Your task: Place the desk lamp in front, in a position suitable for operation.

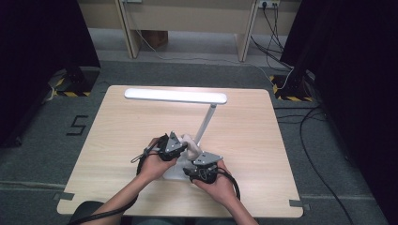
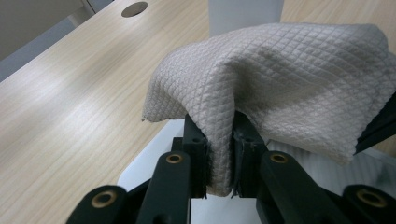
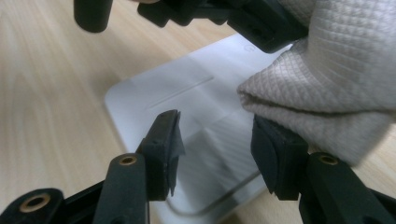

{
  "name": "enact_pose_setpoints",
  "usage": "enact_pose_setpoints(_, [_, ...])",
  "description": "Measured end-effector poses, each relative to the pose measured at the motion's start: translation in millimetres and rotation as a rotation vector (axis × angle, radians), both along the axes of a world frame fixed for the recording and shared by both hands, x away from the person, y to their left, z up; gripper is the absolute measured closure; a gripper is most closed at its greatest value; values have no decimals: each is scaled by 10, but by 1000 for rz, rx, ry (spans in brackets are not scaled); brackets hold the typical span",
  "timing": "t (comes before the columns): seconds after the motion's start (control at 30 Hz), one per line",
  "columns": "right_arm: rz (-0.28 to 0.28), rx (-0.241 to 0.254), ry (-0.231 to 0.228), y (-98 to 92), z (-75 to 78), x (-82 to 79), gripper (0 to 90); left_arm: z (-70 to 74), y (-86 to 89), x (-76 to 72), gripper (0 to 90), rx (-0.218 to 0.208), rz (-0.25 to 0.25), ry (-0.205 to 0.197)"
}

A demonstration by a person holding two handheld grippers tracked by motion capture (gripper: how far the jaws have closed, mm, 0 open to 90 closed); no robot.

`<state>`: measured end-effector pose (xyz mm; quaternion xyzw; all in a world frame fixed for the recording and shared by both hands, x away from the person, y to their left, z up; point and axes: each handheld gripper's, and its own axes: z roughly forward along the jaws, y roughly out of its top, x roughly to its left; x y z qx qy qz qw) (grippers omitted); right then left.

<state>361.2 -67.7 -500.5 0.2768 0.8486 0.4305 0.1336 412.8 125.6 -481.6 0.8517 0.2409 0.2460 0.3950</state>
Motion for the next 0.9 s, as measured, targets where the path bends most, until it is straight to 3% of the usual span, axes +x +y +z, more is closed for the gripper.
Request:
enact_pose_setpoints(0.23, [-36, -7, -46, -172, 238, -94, 519, 41, 80, -76, 787, -21, 14, -8])
enact_pose_setpoints(0.5, [-77, 12, -124, -334, 545, -153, 513, 47, 120, -143, 791, -11, 9, -11])
enact_pose_setpoints(0.9, [-46, 9, -153, -165, 539, -67, 515, 118, 0, -343, 790, -4, -60, -33])
